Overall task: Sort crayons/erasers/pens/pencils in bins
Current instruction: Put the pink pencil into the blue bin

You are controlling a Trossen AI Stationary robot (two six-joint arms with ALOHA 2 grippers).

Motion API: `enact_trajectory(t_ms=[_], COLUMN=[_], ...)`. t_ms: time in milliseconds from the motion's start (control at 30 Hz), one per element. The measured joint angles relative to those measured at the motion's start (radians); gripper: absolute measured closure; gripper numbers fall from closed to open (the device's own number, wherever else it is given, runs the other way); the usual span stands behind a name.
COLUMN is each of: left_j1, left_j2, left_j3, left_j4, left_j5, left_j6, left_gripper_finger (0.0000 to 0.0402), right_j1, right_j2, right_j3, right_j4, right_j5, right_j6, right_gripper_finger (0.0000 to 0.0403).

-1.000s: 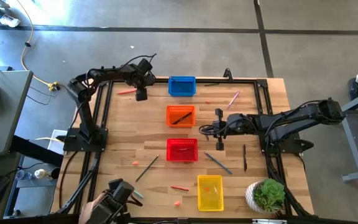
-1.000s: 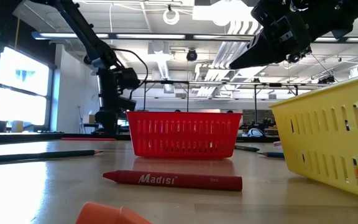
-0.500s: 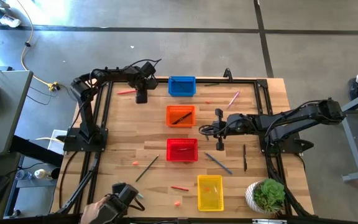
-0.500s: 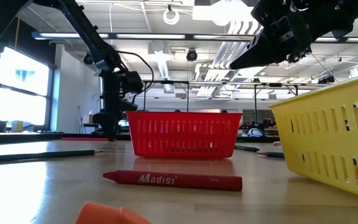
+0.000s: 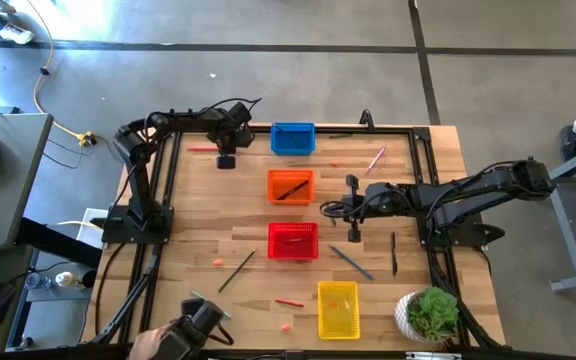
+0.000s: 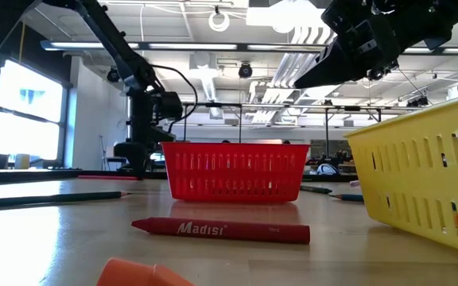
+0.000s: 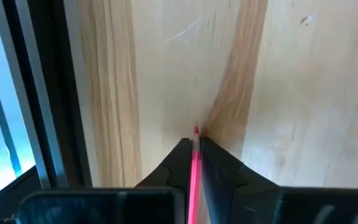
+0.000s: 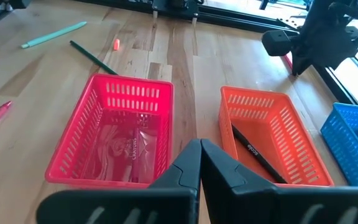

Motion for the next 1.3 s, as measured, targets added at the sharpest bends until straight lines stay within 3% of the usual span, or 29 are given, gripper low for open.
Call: enact_trajectory(t_ms=[400, 1000, 1300], left_j1=[-0.018, -0.037, -0.038], left_j2=[-0.035, -0.036, -0.059], left_j3=[0.06, 0.232, 0.241], left_j4=[-0.095, -0.126, -0.135], left_j5=[0.029, 0.248, 0.256], left_j6=[-0.04, -0.13, -0.131], left_gripper_finger=[0.0394, 0.0395, 0.0395], right_j1=[0.0, 0.0, 0.0], right_j2=[0.0, 0.0, 0.0], right_j3=[0.0, 0.0, 0.0], right_j4=[-0.002, -0.017, -0.017], right_j5=[-0.001, -0.003, -0.004], right_j6=[0.0, 0.002, 0.008], right_gripper_finger=[0.0403, 0.0403, 0.0403])
